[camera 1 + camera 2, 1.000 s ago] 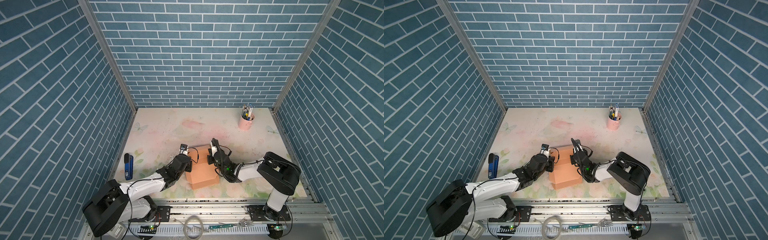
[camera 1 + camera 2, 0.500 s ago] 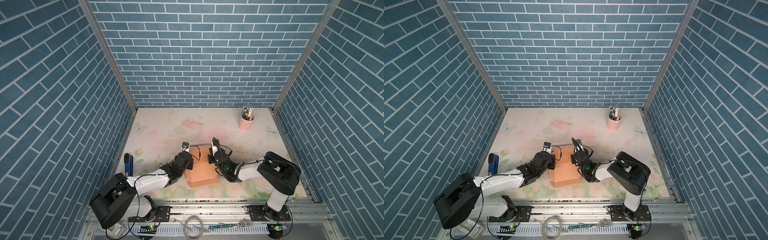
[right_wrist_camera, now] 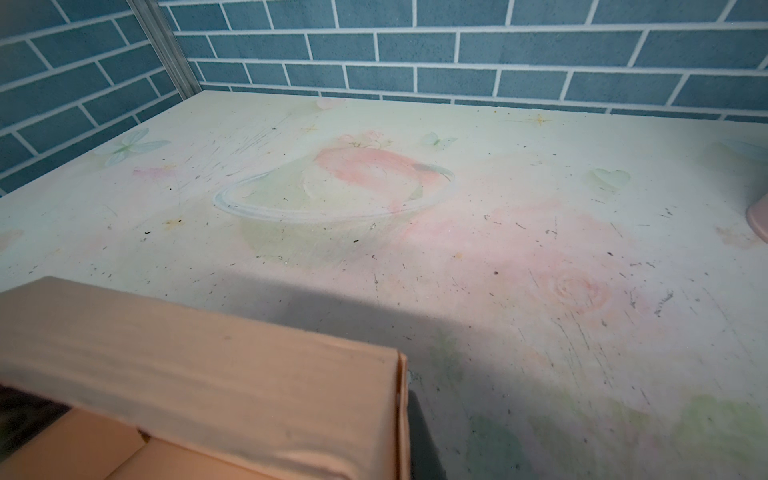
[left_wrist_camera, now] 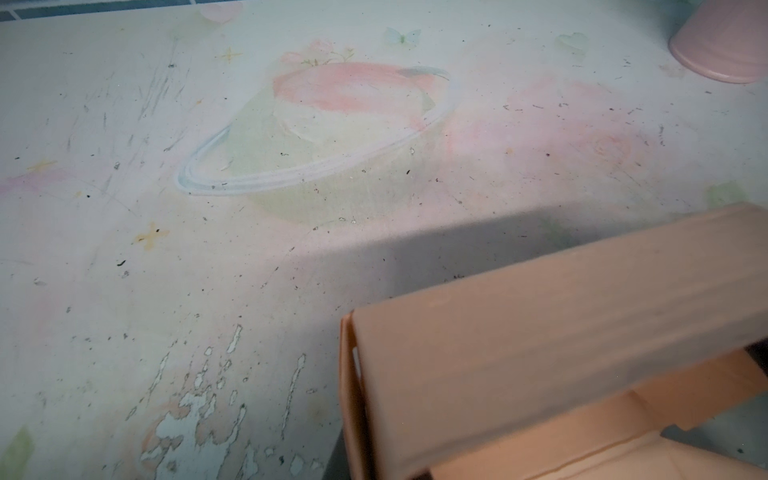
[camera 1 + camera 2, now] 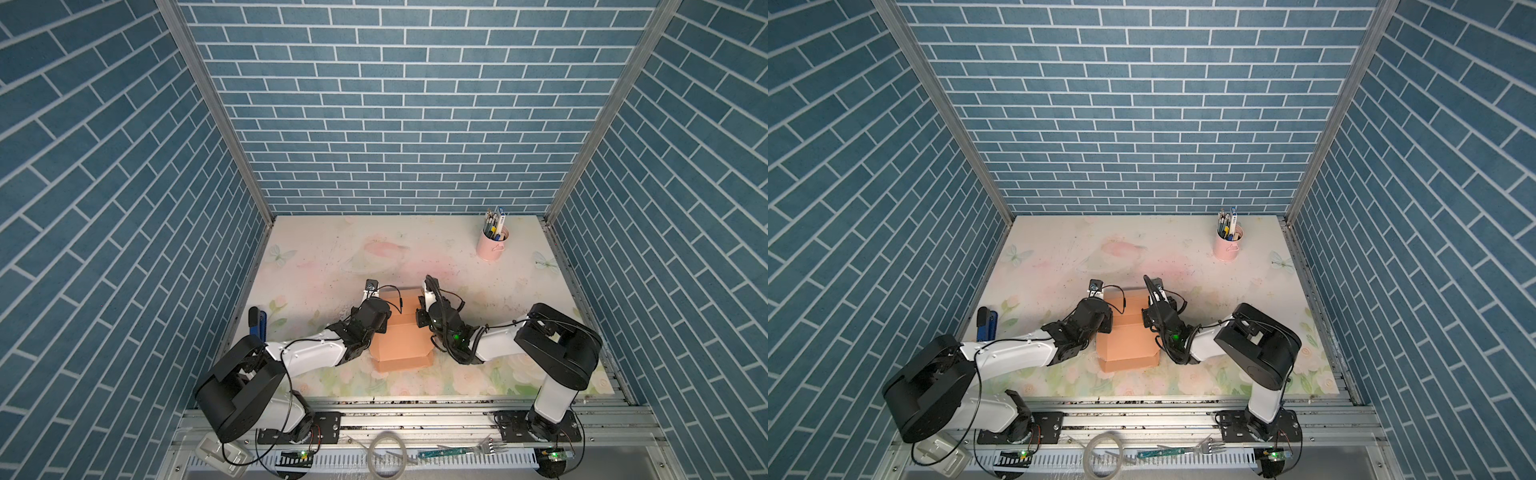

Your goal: Fold the paper box

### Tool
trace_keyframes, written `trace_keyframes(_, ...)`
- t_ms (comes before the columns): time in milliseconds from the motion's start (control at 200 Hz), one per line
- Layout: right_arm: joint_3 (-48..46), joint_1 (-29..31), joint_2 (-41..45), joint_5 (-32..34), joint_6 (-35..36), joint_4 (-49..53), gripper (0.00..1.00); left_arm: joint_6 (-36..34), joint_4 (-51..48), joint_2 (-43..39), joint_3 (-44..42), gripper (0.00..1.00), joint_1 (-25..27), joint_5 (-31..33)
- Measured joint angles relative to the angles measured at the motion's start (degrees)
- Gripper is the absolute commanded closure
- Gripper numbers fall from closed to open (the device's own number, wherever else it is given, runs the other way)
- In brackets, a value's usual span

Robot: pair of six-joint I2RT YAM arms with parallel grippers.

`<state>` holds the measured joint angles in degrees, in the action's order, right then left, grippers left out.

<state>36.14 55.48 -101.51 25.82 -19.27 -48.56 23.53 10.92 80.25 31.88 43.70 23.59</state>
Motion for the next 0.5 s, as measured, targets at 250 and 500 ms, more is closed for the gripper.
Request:
trace_keyframes(250,0.1,0.0,0.0,-0.1,-0.5,0.2,1.00,0.7,-4.6,2.2,4.1,0.95,-0.3,3.0)
trace_keyframes(500,1.2,0.0,0.0,-0.9,-2.0,1.6,1.00,1.3,-9.9,3.0,7.3,0.98,-0.2,5.5)
